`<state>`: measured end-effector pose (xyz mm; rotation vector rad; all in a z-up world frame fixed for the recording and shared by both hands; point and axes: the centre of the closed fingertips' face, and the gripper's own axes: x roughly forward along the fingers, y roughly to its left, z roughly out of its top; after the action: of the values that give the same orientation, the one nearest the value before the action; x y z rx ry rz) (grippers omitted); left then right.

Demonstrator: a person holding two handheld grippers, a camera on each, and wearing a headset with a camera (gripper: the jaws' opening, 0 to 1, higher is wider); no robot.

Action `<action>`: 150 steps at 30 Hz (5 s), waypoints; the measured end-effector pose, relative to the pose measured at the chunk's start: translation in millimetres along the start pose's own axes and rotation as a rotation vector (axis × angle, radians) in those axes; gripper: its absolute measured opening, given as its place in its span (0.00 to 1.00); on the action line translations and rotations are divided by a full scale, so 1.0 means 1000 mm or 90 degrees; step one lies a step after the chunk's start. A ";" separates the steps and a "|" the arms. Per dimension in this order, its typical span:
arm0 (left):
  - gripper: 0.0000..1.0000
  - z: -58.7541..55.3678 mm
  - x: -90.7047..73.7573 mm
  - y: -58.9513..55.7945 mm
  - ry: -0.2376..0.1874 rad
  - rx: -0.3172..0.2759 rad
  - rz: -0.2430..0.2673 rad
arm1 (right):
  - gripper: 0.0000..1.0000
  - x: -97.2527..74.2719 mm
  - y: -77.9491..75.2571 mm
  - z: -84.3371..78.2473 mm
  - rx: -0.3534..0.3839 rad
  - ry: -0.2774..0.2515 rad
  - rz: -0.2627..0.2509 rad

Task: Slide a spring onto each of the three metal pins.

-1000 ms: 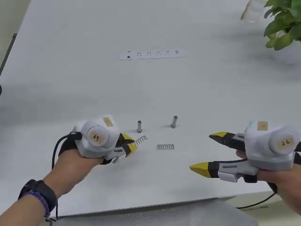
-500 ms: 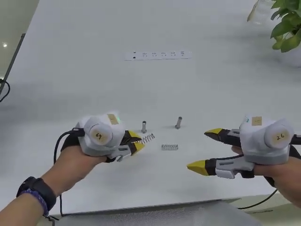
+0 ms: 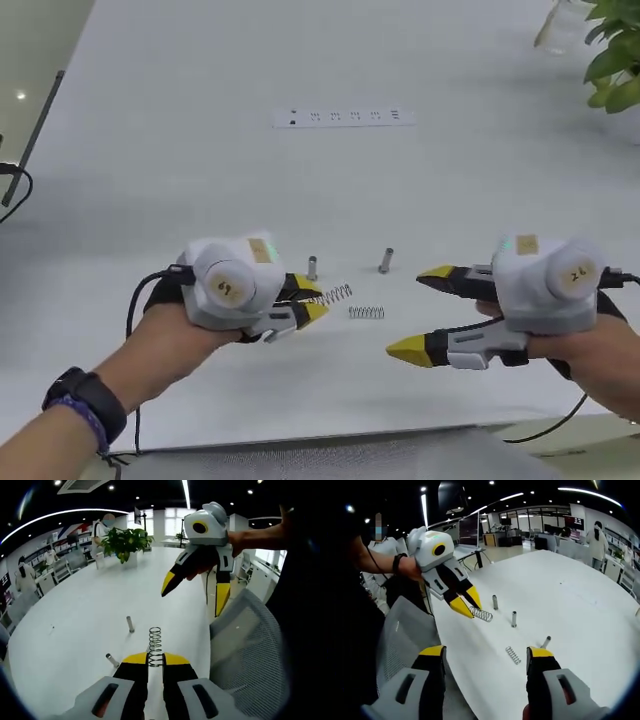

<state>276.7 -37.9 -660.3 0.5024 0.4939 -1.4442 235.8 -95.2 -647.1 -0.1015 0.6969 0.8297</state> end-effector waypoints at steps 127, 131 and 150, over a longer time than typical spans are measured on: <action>0.01 0.077 0.015 -0.041 -0.109 0.064 -0.108 | 0.09 -0.014 0.023 0.043 -0.385 0.195 0.214; 0.01 0.076 0.016 -0.041 -0.109 0.062 -0.110 | 0.09 -0.014 0.023 0.041 -0.396 0.201 0.216; 0.12 0.066 0.021 -0.043 -0.094 0.043 -0.107 | 0.08 -0.011 0.020 0.034 -0.401 0.220 0.209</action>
<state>236.8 -97.1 -621.1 0.4117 0.3772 -1.6498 234.1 -76.7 -610.8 -0.7268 0.7635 1.3477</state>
